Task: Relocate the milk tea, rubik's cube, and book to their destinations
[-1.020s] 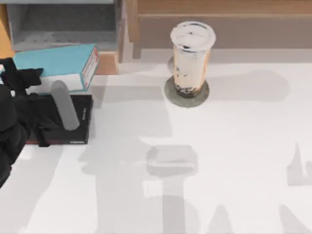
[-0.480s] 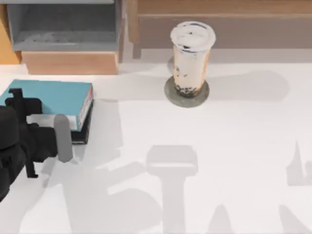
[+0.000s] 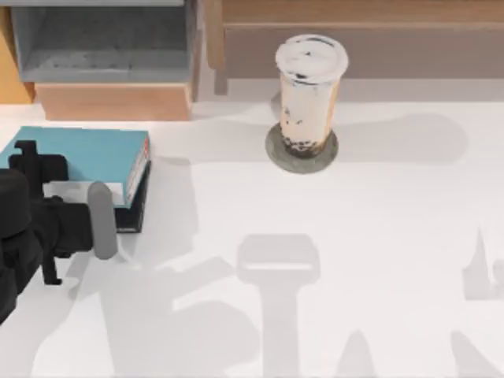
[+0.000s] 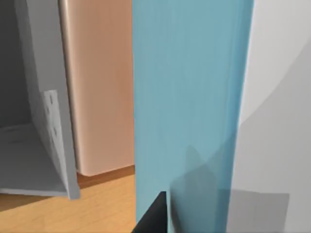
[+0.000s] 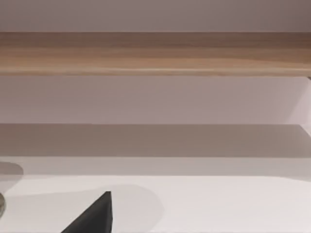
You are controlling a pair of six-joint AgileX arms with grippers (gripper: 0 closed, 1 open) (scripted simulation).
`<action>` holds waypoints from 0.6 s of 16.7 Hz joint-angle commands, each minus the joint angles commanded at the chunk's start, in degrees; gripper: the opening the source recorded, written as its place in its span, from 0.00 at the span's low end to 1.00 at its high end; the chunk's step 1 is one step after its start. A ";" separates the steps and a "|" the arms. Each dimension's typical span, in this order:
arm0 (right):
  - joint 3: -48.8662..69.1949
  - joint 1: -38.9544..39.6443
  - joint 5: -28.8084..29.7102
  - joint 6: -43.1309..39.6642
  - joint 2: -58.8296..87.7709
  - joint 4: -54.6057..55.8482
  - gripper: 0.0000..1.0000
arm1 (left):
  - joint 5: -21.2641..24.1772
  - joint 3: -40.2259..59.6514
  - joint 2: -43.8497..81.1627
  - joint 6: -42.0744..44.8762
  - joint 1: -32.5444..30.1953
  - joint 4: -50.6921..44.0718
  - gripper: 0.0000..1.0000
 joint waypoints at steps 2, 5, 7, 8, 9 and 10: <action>0.00 0.00 0.00 0.00 0.00 0.00 1.00 | 0.00 0.00 0.00 0.00 0.00 0.00 0.00; 0.00 0.00 0.00 0.00 0.00 0.00 1.00 | 0.00 0.00 0.00 0.00 0.00 0.00 0.23; 0.00 0.00 0.00 0.00 0.00 0.00 1.00 | 0.00 0.00 0.00 0.00 0.00 0.00 0.38; 0.00 0.00 0.00 0.00 0.00 0.00 1.00 | 0.00 0.00 0.00 0.00 0.00 0.00 0.45; 0.00 0.00 0.00 0.00 0.00 0.00 1.00 | 0.00 0.00 0.00 0.00 0.00 0.00 0.53; 0.00 0.00 0.00 0.00 0.00 0.00 1.00 | 0.00 0.00 0.00 0.00 0.00 0.00 0.60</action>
